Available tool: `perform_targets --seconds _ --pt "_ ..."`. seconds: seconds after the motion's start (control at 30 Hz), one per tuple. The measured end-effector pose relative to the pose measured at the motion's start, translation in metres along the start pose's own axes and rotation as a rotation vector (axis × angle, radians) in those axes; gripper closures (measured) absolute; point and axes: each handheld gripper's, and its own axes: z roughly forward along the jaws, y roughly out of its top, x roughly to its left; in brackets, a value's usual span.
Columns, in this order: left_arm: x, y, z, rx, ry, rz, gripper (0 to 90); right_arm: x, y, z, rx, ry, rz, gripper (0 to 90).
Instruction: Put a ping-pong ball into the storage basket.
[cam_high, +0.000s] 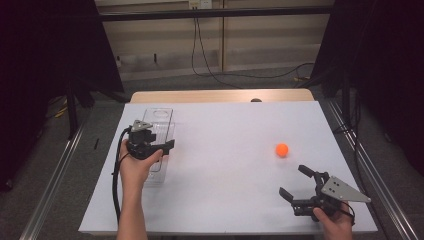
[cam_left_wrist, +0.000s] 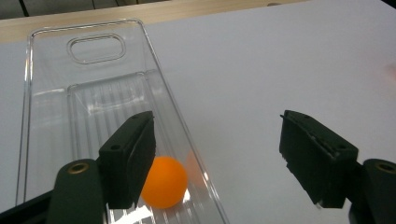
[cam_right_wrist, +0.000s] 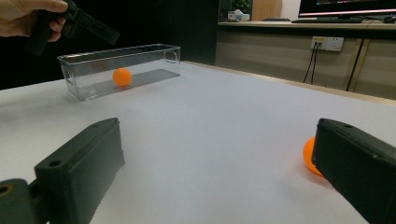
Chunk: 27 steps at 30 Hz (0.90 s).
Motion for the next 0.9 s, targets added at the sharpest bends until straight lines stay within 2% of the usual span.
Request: perform_targets --seconds 0.07,0.17,0.47,0.53,0.9 --pt "-0.003 0.001 0.001 -0.004 -0.003 -0.004 25.3 0.0 0.0 0.0 -0.002 0.0 0.0 1.7" --pt "-0.007 0.002 0.003 -0.001 -0.029 -0.002 23.6 -0.001 0.0 0.0 -0.003 -0.002 0.003 1.7" --pt "-0.019 0.006 0.009 0.014 -0.047 0.029 20.7 0.0 0.0 -0.001 -0.004 -0.002 0.004 1.7" --pt "-0.021 0.006 0.011 0.012 -0.049 0.022 20.0 -0.001 0.0 -0.001 -0.003 -0.002 0.0 1.7" --pt "-0.03 0.006 0.018 0.019 -0.083 0.04 18.8 -0.001 0.0 -0.001 -0.001 0.001 0.002 1.7"
